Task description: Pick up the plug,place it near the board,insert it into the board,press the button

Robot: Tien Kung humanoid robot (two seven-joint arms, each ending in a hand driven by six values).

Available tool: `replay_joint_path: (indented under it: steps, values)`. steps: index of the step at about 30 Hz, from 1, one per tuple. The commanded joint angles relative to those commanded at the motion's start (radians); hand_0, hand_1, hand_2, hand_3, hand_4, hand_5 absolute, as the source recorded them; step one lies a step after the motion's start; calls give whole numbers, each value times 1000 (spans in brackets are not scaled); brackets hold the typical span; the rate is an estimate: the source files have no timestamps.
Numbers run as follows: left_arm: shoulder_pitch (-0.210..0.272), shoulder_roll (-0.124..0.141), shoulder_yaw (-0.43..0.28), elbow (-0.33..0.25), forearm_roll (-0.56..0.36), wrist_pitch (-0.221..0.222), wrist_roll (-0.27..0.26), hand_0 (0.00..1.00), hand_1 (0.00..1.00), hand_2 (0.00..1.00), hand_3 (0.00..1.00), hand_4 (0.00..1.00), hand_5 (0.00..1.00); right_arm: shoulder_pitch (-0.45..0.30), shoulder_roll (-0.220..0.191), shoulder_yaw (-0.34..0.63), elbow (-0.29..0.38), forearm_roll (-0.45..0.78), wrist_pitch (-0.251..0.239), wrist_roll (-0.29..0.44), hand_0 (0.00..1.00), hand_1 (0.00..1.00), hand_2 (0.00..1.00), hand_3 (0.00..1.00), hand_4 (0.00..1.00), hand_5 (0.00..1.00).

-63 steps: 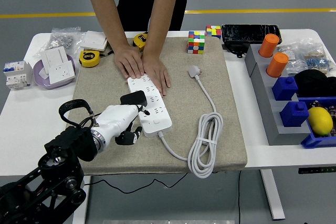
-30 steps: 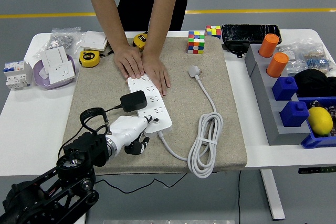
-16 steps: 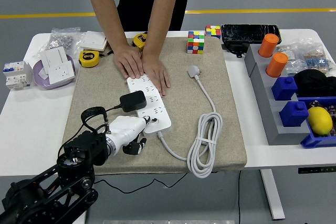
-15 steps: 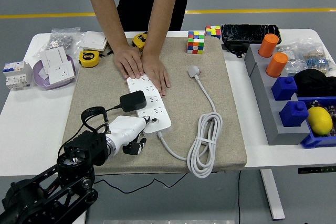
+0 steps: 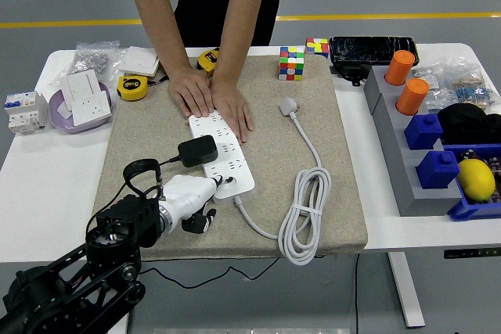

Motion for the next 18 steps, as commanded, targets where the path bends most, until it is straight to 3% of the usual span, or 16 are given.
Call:
replay_joint_path:
  steps: [4,8,13,17,18]
  values:
    - [1,0,0,0,1,-2,0,149,56,162,641,431,2,-1,-1,0,0,-1,0,-1,837,728,723,765,998,977]
    - [5,-1,-13,-15,13,36,-17,153,56,162,643,427,5,0,-1,-4,0,-1,0,-1,837,728,723,765,998,979]
    - [16,-3,-50,-80,-16,71,-45,155,55,162,627,424,9,-1,0,-6,0,0,0,-2,836,728,723,765,998,979]
    - [38,-14,-110,-152,-62,123,-95,155,55,162,627,424,9,-2,1,-6,0,-1,0,-2,836,728,723,765,998,979]
    - [49,-18,-128,-152,-87,155,-119,155,55,162,627,424,9,-3,1,-8,0,0,0,-2,836,728,723,765,998,979]
